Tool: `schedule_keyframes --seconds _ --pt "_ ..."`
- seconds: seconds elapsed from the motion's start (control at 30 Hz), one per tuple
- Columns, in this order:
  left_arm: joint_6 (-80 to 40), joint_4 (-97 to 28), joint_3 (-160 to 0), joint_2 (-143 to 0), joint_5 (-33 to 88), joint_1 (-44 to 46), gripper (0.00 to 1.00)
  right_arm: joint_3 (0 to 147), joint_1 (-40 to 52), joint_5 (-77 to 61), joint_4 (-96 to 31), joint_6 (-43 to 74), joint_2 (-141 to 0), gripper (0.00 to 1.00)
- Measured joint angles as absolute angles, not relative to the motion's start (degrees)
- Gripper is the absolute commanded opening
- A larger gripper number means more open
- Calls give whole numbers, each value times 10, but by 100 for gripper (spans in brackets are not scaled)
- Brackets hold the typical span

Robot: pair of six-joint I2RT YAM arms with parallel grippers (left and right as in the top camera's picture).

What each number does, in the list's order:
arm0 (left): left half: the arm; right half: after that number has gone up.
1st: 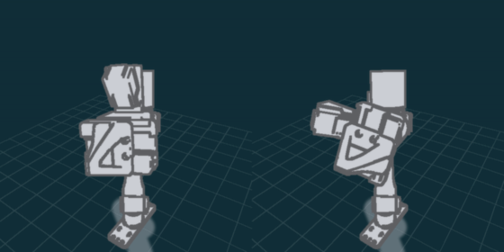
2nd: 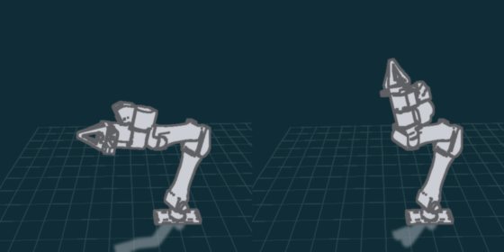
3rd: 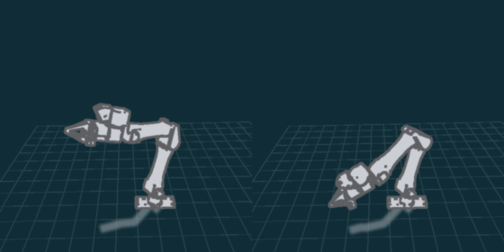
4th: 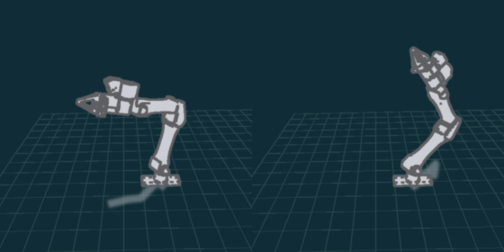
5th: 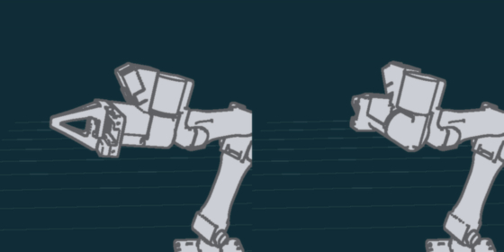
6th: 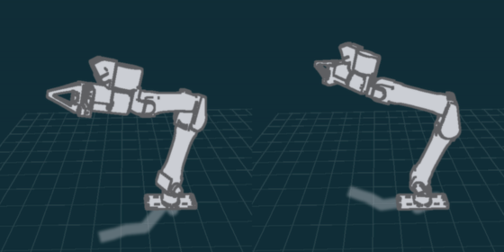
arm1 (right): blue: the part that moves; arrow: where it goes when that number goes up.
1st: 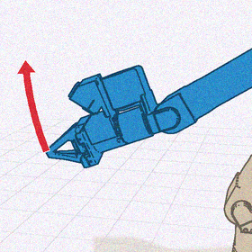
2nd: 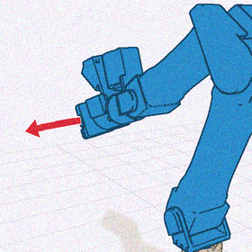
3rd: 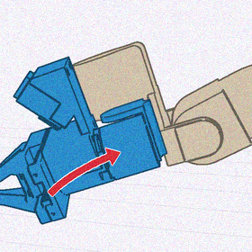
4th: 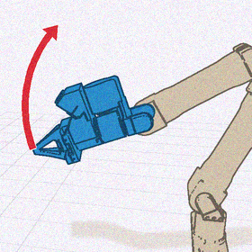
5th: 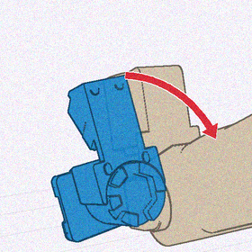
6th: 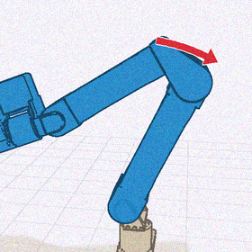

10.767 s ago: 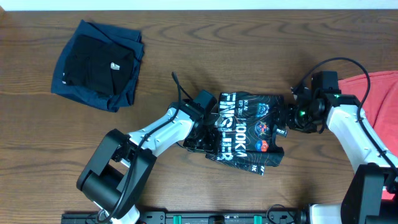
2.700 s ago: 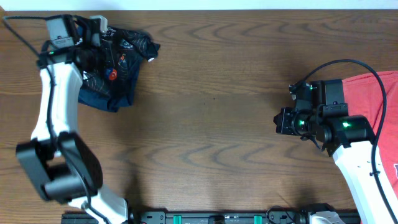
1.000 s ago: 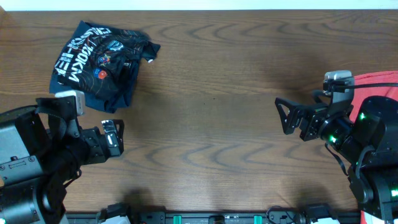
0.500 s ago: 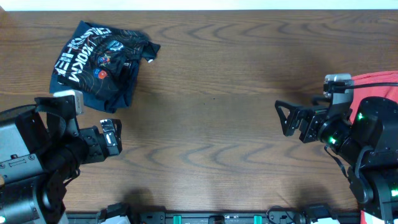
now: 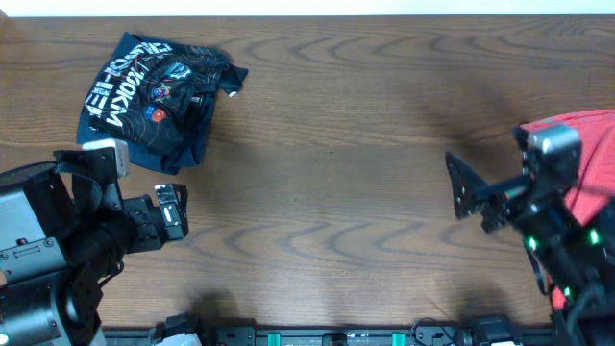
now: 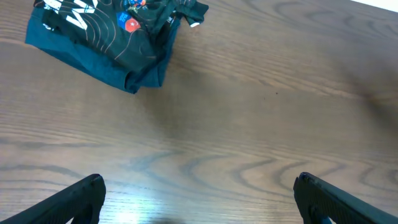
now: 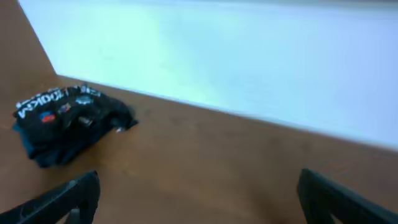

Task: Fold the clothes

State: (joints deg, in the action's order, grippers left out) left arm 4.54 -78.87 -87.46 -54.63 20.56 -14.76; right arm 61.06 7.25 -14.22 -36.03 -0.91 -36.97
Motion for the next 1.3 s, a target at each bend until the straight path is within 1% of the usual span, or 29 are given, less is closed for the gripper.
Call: schedule_keyframes --seconds 0.1,0.37,0.6,0.73,0.93,1.03,1.3 --pt "45 -789 -875 -546 206 -148 98 549 72 -142 -345 -30 -322 99" --pt "45 -789 -875 -546 206 -148 98 293 72 -139 -244 -40 -179 99" --pt "45 -789 -875 -547 206 -148 98 157 72 -139 -226 -40 -31 99" --pt "45 -789 -875 -546 206 -148 98 116 72 -139 -205 -40 -11 99" --pt "45 -789 -875 -546 206 -148 98 41 72 -141 -121 -37 -9 99" --pt "45 -789 -875 -546 206 -148 98 38 72 -145 -102 -36 -8 99" --pt "45 -789 -875 -546 206 -148 98 37 72 -146 -102 -36 -8 99"
